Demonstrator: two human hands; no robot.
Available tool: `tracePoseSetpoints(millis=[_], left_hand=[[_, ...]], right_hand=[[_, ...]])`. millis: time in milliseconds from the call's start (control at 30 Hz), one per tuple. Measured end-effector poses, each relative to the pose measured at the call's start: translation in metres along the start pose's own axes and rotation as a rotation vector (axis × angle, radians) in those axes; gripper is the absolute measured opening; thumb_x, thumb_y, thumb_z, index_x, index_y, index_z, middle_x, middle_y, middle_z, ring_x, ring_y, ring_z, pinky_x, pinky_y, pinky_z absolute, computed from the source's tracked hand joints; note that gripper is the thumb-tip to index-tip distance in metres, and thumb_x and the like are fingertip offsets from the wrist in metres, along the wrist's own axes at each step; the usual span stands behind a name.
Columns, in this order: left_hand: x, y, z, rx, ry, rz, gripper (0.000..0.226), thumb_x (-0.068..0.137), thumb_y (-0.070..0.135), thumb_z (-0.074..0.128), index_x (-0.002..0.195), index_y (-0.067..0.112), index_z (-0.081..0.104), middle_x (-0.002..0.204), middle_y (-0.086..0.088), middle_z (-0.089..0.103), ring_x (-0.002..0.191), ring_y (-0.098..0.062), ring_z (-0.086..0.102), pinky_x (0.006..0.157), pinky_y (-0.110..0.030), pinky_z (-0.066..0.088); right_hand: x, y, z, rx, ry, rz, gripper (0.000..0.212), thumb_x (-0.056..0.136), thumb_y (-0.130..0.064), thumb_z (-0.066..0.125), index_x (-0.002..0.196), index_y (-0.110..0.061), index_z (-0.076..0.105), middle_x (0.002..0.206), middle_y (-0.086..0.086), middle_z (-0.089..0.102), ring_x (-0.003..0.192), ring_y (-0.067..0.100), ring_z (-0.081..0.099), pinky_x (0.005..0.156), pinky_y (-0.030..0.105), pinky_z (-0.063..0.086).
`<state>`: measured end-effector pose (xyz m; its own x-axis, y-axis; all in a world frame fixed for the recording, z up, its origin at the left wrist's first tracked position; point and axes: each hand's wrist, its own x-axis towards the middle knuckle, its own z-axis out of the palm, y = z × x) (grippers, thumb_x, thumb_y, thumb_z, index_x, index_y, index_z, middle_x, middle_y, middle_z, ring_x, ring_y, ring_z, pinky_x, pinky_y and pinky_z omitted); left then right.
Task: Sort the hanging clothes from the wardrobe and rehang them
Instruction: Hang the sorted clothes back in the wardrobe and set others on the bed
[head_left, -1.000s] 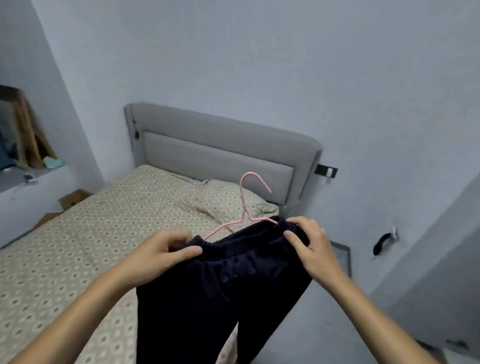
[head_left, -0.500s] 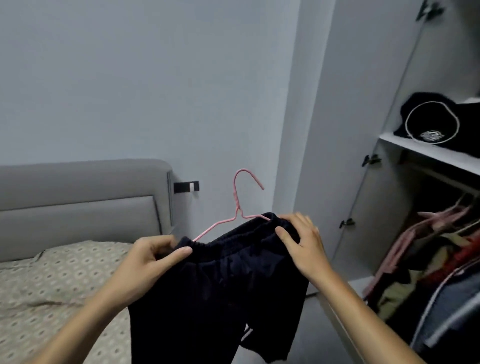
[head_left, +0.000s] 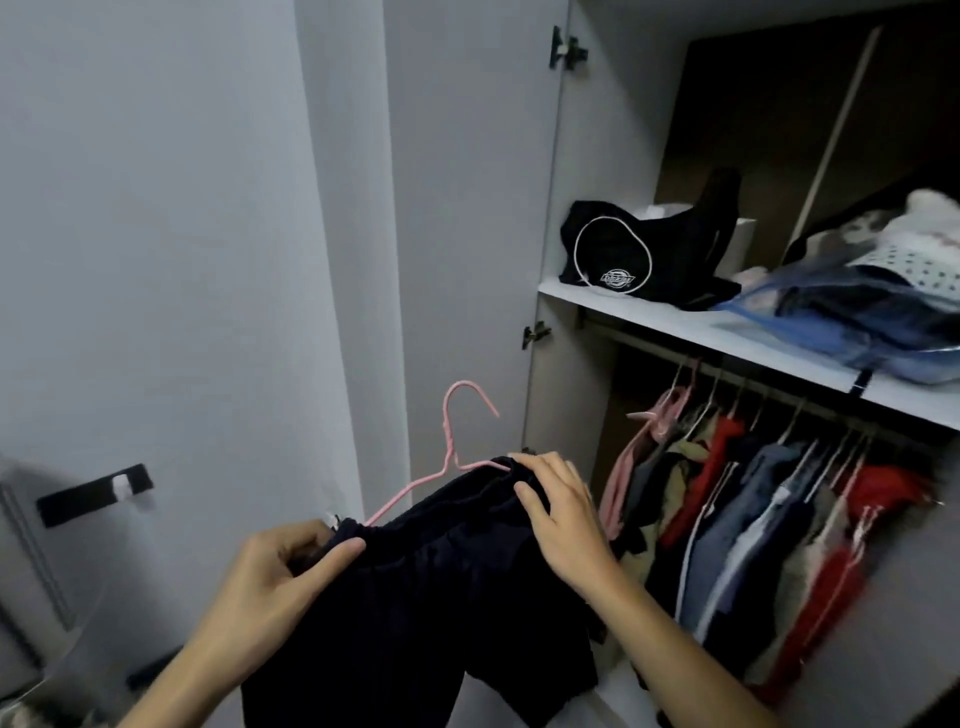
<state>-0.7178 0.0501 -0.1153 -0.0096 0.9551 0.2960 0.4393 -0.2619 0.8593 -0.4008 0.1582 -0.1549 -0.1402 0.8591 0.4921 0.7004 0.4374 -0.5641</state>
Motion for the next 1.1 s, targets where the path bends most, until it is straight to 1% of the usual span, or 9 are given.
tracePoseSetpoints(millis=[100,200,400,500,633,733,833,1000,1100], left_hand=[[0.048,-0.011,0.013,-0.009,-0.022,0.047,0.058,0.087,0.066,0.072,0.071,0.010,0.064,0.055,0.004,0.046,0.054,-0.008,0.039,0.051,-0.028,0.027],[0.093,-0.020,0.027,-0.001,-0.061,0.092,0.044,0.088,0.053,0.071,0.073,0.012,0.066,0.059,-0.009,0.051,0.055,-0.008,0.041,0.053,-0.029,0.030],[0.164,-0.035,0.068,0.013,-0.098,0.147,0.055,0.092,0.060,0.070,0.072,0.010,0.057,0.057,0.007,0.038,0.056,-0.009,0.034,0.055,-0.031,0.029],[0.199,-0.041,0.092,0.011,-0.115,0.147,0.050,0.092,0.051,0.069,0.068,0.010,0.052,0.058,0.008,0.036,0.057,-0.009,0.033,0.057,-0.032,0.028],[0.248,-0.054,0.125,0.037,-0.125,0.155,0.063,0.093,0.064,0.065,0.068,0.008,0.050,0.058,0.003,0.036,0.058,-0.009,0.033,0.057,-0.033,0.029],[0.285,-0.068,0.145,0.095,-0.103,0.155,0.066,0.088,0.074,0.059,0.072,0.009,0.057,0.058,-0.008,0.047,0.055,-0.009,0.036,0.054,-0.035,0.037],[0.317,-0.076,0.163,0.130,-0.094,0.152,0.069,0.088,0.076,0.056,0.072,0.009,0.058,0.060,-0.009,0.050,0.053,-0.008,0.036,0.054,-0.036,0.040],[0.365,-0.092,0.197,0.097,-0.110,0.170,0.068,0.090,0.071,0.058,0.066,0.008,0.049,0.058,-0.009,0.040,0.055,-0.007,0.032,0.053,-0.037,0.036],[0.393,-0.101,0.215,0.070,-0.123,0.210,0.065,0.092,0.066,0.059,0.063,0.012,0.039,0.056,0.003,0.030,0.055,-0.007,0.029,0.053,-0.039,0.034]], right_hand=[[0.024,0.014,0.001,-0.062,0.053,0.045,0.035,0.108,-0.029,0.050,0.143,-0.032,0.054,0.131,-0.016,0.051,0.124,0.011,0.049,0.110,0.039,0.040],[0.045,0.023,0.003,-0.088,0.110,0.107,0.042,0.108,-0.031,0.050,0.150,-0.033,0.047,0.142,-0.018,0.045,0.134,0.008,0.042,0.116,0.030,0.031],[0.079,0.054,0.004,-0.093,0.137,0.194,0.062,0.105,-0.037,0.055,0.162,-0.033,0.029,0.164,-0.020,0.027,0.153,0.003,0.016,0.122,0.026,0.012],[0.100,0.080,0.007,-0.049,0.120,0.221,0.068,0.105,-0.042,0.054,0.164,-0.035,0.022,0.168,-0.026,0.016,0.154,-0.007,0.001,0.121,0.020,0.001],[0.137,0.120,0.018,-0.010,0.087,0.239,0.073,0.104,-0.047,0.056,0.165,-0.036,0.017,0.169,-0.027,0.010,0.154,-0.008,-0.007,0.122,0.024,0.001],[0.165,0.146,0.027,0.057,0.055,0.264,0.076,0.102,-0.048,0.059,0.165,-0.037,0.017,0.170,-0.026,0.006,0.155,-0.006,-0.009,0.124,0.029,0.002],[0.192,0.167,0.034,0.096,0.031,0.299,0.076,0.101,-0.050,0.061,0.164,-0.041,0.020,0.170,-0.027,0.003,0.155,-0.004,-0.010,0.124,0.033,0.002],[0.231,0.200,0.046,0.100,0.045,0.347,0.075,0.099,-0.051,0.062,0.162,-0.042,0.023,0.169,-0.026,0.002,0.153,-0.004,-0.008,0.124,0.035,0.005],[0.252,0.220,0.050,0.072,0.064,0.373,0.075,0.099,-0.051,0.062,0.163,-0.038,0.024,0.170,-0.023,0.004,0.155,0.001,-0.002,0.125,0.038,0.008]])
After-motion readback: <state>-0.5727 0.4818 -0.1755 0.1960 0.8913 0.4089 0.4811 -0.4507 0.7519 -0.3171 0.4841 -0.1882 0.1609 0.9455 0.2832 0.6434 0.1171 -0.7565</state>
